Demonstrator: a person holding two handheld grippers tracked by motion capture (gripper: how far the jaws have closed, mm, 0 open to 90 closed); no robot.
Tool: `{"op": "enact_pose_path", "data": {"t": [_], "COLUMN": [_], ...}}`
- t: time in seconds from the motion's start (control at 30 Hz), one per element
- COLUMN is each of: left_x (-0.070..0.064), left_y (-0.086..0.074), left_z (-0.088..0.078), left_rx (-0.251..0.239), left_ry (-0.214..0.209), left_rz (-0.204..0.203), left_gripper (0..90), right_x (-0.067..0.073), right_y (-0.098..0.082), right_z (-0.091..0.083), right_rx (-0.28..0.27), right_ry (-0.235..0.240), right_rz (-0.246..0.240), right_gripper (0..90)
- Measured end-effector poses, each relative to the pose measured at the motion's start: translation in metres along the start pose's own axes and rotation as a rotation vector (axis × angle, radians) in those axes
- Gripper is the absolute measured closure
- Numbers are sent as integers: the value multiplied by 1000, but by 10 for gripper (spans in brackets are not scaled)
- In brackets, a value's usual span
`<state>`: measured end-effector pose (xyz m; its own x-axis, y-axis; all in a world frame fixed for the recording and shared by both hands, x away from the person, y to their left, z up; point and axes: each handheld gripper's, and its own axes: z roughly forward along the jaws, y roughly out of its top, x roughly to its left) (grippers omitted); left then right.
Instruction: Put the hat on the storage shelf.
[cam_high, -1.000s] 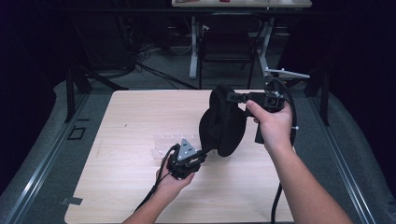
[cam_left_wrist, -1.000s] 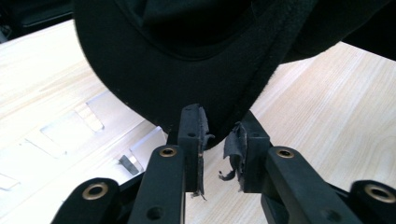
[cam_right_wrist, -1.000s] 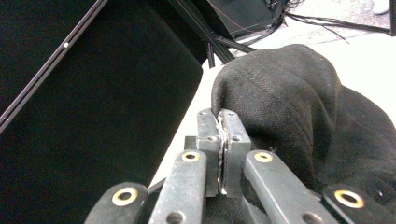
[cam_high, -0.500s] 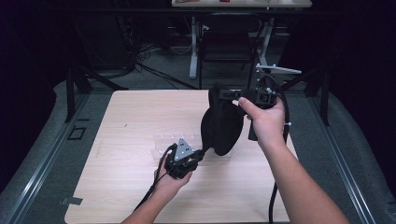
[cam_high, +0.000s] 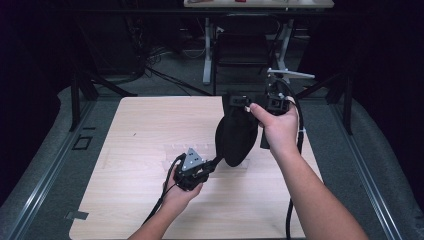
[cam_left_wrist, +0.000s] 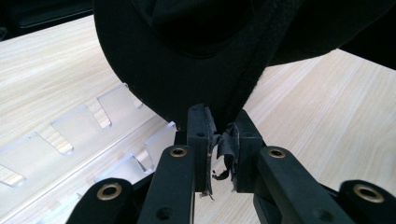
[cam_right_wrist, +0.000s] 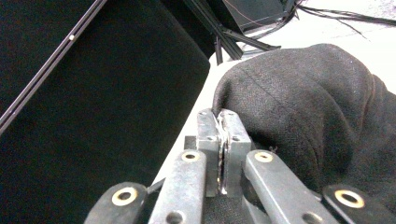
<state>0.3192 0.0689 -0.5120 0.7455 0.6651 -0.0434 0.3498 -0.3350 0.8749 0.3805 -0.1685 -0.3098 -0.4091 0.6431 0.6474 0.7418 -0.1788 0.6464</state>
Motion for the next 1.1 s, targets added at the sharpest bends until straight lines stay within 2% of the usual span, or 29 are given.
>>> {"op": "enact_pose_path", "data": {"t": [0.43, 0.47, 0.53, 0.6, 0.83, 0.97, 1.1], "left_x": [-4, -4, -4, -1, 1, 5, 9], "left_y": [-4, -4, -4, -5, -12, -19, -29], "left_z": [-1, -1, 0, -1, -2, -1, 3], "left_rx": [-3, -2, -8, -11, -6, -2, 23], "left_ry": [27, 27, 27, 18, 41, 41, 34], "left_rz": [34, 33, 30, 8, 4, -28, -65], "left_gripper": [822, 822, 822, 822, 844, 850, 850], "right_x": [-4, -4, -4, -3, -3, -7, -13], "right_y": [-3, -2, -2, -2, -2, -2, -4], "right_z": [0, -3, -4, -8, -19, -26, -31], "right_rx": [7, 4, 1, -12, -33, -42, -46], "right_ry": [30, 50, 55, 63, 56, 49, 45], "right_rz": [9, 12, 9, 7, -7, -1, 2], "right_gripper": [858, 856, 854, 848, 847, 849, 850]}}
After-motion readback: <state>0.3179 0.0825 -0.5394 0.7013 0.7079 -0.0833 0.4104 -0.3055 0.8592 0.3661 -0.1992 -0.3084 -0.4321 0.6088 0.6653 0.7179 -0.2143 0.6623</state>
